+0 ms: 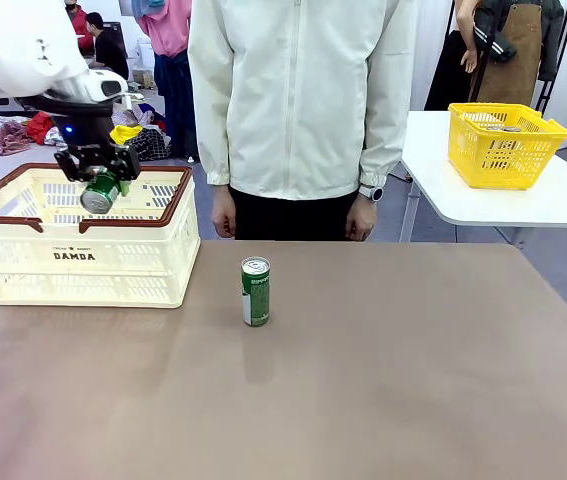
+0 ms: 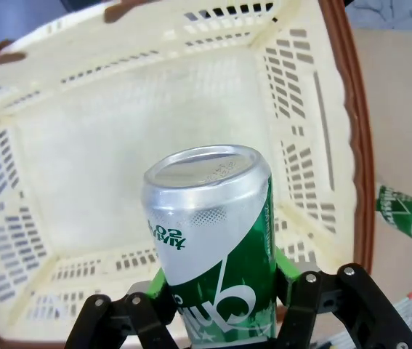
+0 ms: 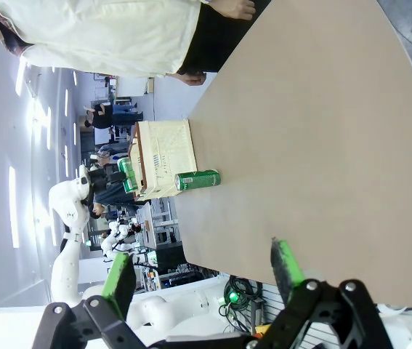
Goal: Place the drinks into the Shopping basket.
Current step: Pick up one drink and place it into the Shopping basket.
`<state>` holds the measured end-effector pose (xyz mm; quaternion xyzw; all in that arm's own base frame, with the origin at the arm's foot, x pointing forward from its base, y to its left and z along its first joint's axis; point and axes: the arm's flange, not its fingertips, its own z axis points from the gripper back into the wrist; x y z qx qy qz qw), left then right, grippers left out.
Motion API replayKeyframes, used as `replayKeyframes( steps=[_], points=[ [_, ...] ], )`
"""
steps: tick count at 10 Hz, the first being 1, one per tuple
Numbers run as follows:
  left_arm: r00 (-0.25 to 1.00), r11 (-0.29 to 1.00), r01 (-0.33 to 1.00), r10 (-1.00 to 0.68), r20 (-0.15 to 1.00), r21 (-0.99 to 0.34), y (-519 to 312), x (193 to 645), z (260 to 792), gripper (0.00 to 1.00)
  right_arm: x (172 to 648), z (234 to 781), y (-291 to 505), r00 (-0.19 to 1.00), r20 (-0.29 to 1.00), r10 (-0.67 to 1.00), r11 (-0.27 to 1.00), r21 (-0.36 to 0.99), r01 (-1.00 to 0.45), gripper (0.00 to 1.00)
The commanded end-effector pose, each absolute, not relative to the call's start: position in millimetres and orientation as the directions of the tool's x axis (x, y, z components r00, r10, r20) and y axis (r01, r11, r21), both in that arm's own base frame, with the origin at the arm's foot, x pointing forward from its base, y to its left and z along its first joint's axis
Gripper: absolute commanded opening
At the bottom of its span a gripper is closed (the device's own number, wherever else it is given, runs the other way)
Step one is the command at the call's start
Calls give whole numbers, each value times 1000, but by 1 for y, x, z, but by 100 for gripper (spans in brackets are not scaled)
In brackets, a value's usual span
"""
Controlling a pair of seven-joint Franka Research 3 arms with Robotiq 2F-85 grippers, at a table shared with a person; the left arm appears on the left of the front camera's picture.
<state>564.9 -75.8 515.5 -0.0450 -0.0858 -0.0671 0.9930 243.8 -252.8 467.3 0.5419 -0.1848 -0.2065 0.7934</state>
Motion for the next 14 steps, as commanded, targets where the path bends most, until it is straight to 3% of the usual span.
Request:
replayKeyframes(
  steps=[1, 4, 8, 14],
  points=[
    [977, 981, 166, -150, 149, -102, -77, 586, 515, 0, 243, 467, -254, 848, 86, -523, 330, 938, 108, 100],
    [988, 982, 153, -149, 43, -113, -84, 596, 467, 0, 243, 467, -254, 848, 86, -523, 330, 938, 108, 100],
    [991, 981, 130, -123, 61, -140, -85, 597, 419, 0, 243, 467, -254, 848, 86, -523, 330, 938, 108, 100],
    [993, 986, 118, -115, 27, -120, -88, 597, 401, 0, 243, 467, -254, 848, 86, -523, 330, 938, 108, 100]
  ],
)
